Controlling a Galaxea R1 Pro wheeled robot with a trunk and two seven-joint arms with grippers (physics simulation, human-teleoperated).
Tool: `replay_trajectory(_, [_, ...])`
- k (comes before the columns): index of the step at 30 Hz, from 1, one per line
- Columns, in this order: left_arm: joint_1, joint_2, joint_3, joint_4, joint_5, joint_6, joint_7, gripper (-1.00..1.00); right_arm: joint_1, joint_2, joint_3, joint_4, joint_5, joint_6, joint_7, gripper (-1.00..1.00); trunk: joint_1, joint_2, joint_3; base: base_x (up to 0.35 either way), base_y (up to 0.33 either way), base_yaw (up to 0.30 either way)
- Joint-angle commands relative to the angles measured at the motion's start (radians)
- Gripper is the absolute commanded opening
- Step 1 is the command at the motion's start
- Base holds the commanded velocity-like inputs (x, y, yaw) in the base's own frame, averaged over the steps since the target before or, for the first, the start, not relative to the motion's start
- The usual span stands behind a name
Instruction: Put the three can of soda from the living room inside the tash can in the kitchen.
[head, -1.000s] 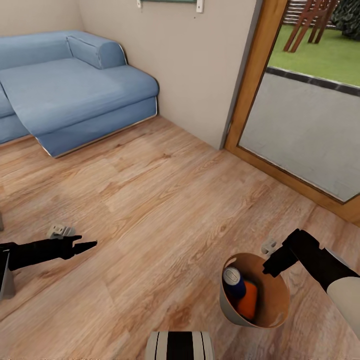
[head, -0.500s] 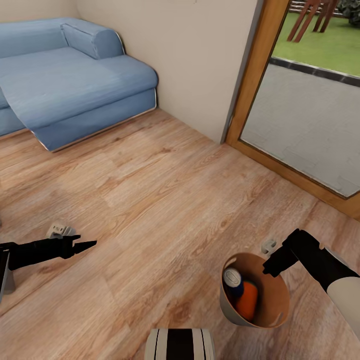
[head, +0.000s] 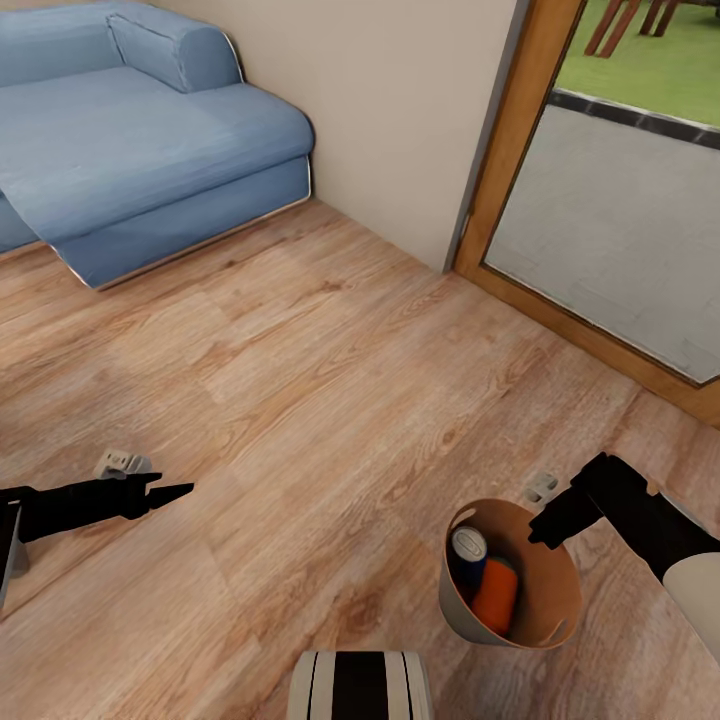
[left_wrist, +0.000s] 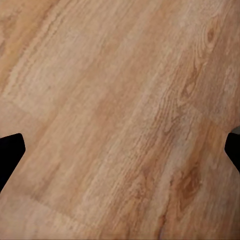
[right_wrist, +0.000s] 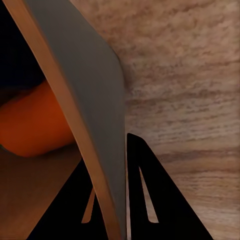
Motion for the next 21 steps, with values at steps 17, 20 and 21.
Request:
replay_trajectory(17, [-0.001, 0.0, 0.0, 0.001, -0.001, -0.001, 0.0, 1.0, 0.001, 0.023, -0.003, 0.036, 0.015, -0.021, -0.008, 1.0, 0.001, 0.0, 0.0, 0.0, 0.0, 0.0])
replay_trajectory(20, [-0.001, 0.0, 0.0, 0.002, -0.001, -0.001, 0.0, 1.0, 0.001, 0.023, -0.003, 0.036, 0.015, -0.021, -0.009, 1.0, 0.001, 0.0, 0.0, 0.0, 0.0, 0.0])
replay_trajectory(21, [-0.001, 0.0, 0.0, 0.002, -0.001, -0.001, 0.001, 1.0, 0.001, 0.023, -0.003, 0.036, 0.015, -0.021, -0.008, 1.0, 0.001, 0.0, 0.0, 0.0, 0.0, 0.0])
